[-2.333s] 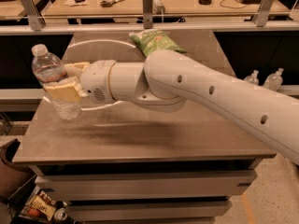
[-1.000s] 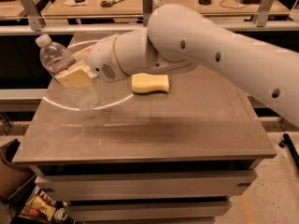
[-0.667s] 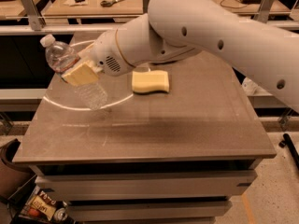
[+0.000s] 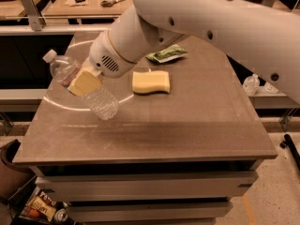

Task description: Knock water bottle over

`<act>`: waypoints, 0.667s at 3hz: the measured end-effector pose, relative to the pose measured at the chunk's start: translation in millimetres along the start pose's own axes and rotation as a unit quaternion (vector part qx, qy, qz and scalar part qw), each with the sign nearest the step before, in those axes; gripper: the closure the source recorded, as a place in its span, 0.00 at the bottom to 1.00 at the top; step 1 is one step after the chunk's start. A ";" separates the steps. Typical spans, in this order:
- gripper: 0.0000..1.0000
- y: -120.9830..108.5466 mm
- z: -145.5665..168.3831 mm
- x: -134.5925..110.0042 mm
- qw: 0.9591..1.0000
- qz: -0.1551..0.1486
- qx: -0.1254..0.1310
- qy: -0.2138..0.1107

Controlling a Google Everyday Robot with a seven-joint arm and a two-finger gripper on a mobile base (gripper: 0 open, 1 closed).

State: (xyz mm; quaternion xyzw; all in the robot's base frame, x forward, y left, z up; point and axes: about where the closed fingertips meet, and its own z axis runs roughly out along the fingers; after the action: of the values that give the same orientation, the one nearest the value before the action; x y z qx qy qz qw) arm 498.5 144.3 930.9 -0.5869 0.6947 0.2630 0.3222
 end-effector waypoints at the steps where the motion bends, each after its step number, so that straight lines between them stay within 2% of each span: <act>1: 1.00 9.4 1.9 8.8 0.997 0.010 0.001 0.081; 2: 1.00 14.3 14.2 21.2 0.988 0.022 -0.004 0.154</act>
Offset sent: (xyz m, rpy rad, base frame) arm -0.0185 -0.0005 -0.0481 -0.4790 0.1615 -0.0378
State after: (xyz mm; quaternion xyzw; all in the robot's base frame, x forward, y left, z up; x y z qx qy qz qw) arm 484.2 143.7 905.4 -0.6064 0.7475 0.1791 0.2036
